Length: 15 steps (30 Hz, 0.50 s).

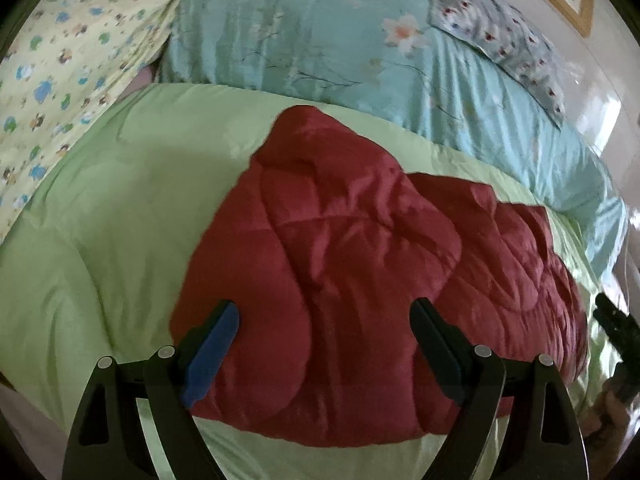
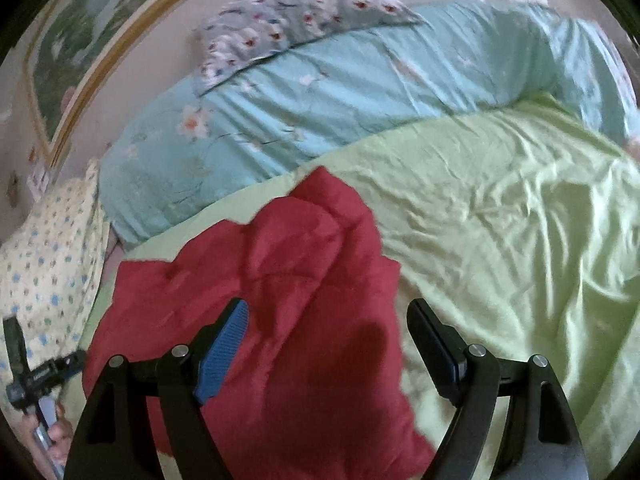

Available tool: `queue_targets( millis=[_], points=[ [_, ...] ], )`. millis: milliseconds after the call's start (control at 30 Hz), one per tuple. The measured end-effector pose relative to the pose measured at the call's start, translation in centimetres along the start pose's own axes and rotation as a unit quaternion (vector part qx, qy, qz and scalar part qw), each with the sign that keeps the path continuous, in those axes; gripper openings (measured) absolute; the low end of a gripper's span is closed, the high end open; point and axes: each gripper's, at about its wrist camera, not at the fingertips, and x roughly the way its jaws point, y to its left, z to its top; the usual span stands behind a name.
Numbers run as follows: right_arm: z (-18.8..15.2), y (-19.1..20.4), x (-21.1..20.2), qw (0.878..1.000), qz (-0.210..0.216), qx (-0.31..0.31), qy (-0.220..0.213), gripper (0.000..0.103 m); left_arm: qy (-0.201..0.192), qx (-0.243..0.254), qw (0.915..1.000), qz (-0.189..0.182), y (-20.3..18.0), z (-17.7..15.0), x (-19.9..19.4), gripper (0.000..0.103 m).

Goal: Fold large clothes
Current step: 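Open both tools and release the folded red jacket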

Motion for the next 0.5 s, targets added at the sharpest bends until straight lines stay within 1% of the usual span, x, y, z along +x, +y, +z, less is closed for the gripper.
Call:
queue_targets(
  millis=[133, 300, 400, 500],
  points=[
    [-1.0, 3.0, -0.2, 0.999, 0.008, -0.046, 0.020, 0.085, -0.001, 0.024, 0.9997, -0.009, -1.2, -0.7, -0.8, 0.088],
    [-2.3, 6.5, 0.4, 0.994, 0.027, -0.086, 0.055, 0.085, -0.010, 0.071, 0.9974, 0.004, -2.9, -2.0, -1.8, 0.088],
    [-2.9, 8.0, 0.7, 0.992, 0.031, -0.105, 0.067, 0.086, -0.015, 0.092, 0.9956, 0.006, -3.6, -3.0, -2.4, 0.088],
    [-3.6, 8.9, 0.8, 0.990, 0.032, -0.115, 0.077, 0.086, -0.013, 0.100, 0.9949, 0.000, -3.9, -3.7, -2.6, 0.089]
  ],
)
